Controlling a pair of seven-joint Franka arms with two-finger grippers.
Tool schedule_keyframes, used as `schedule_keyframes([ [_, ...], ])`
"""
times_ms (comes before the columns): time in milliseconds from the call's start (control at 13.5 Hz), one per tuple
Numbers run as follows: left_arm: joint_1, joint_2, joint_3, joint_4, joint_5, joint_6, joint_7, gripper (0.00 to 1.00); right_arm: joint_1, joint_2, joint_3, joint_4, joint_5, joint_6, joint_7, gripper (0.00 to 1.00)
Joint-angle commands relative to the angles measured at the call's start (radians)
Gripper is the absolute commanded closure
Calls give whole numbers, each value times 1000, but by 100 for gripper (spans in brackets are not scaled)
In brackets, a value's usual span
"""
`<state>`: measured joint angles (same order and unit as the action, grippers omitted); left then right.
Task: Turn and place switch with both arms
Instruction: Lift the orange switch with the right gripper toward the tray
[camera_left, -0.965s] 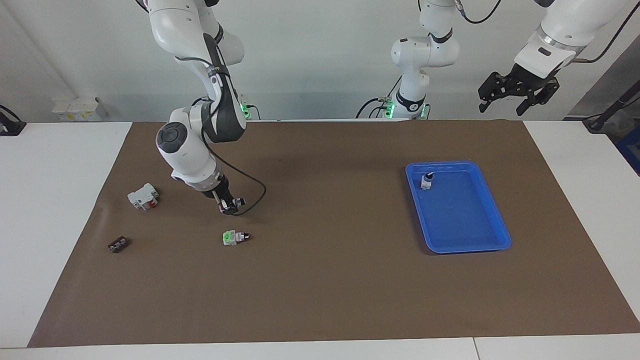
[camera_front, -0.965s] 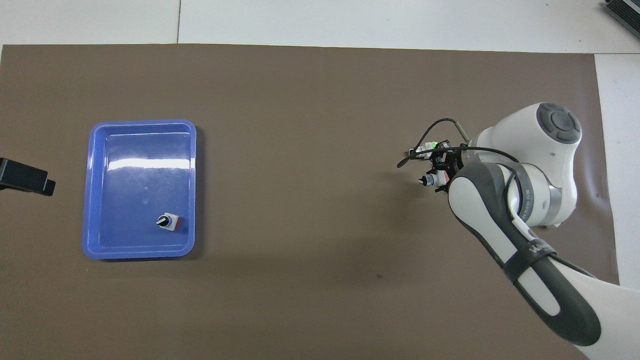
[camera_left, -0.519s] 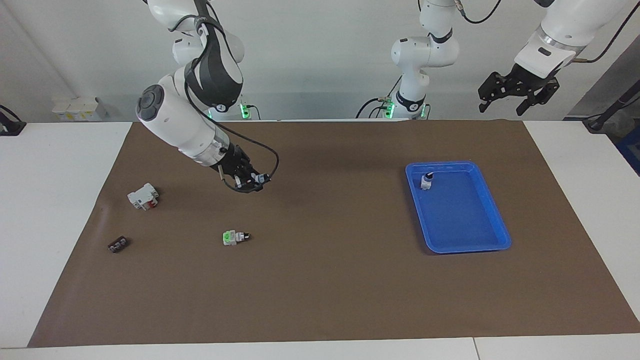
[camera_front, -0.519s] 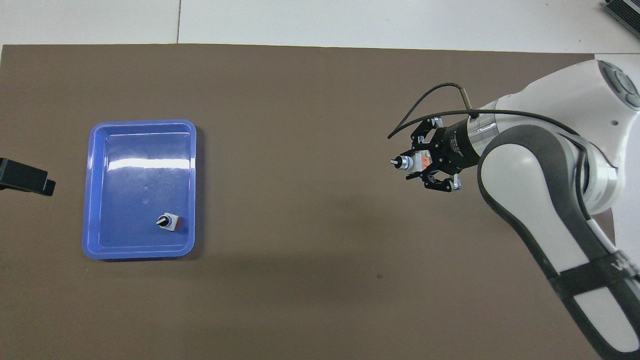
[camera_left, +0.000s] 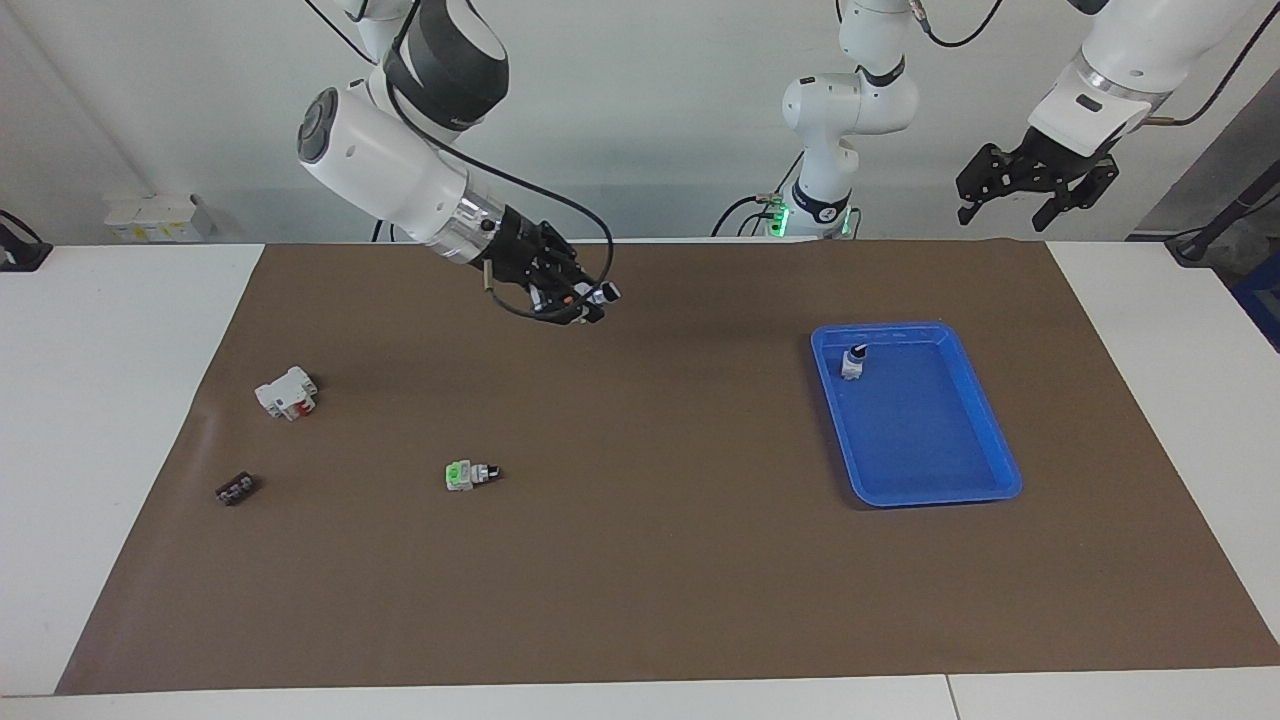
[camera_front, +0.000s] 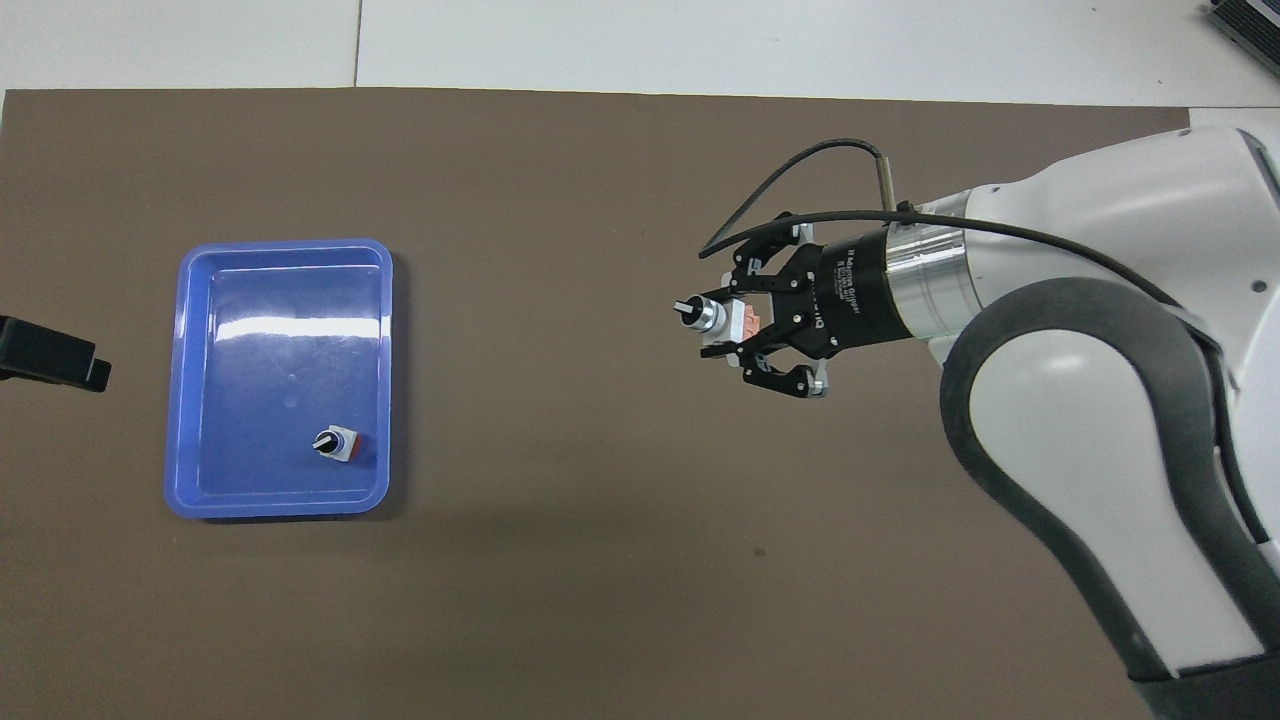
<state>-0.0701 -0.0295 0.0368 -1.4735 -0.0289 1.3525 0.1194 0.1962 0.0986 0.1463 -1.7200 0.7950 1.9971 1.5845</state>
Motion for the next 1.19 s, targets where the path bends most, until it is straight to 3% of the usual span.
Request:
schedule_keyframes([
  [0,1,-27,2,-30,14,-4,11,0,76,12,4,13,62,121,32,100],
  [297,-13,-27,-6,-30,14,-6,8,0,166,52,4,45,105,304,112,100],
  [519,-16,-30,-11,-36,10,-23,9,0,177,101,6,108,95,337,167,100],
  [890,-28,-75,-26,-119,4,-29,5,0,219,109,6,109,93,385,177,100],
  [1113,-45,-75,-31,-117,0,-16,11,0,226,109,6,108,93,379,186,100],
])
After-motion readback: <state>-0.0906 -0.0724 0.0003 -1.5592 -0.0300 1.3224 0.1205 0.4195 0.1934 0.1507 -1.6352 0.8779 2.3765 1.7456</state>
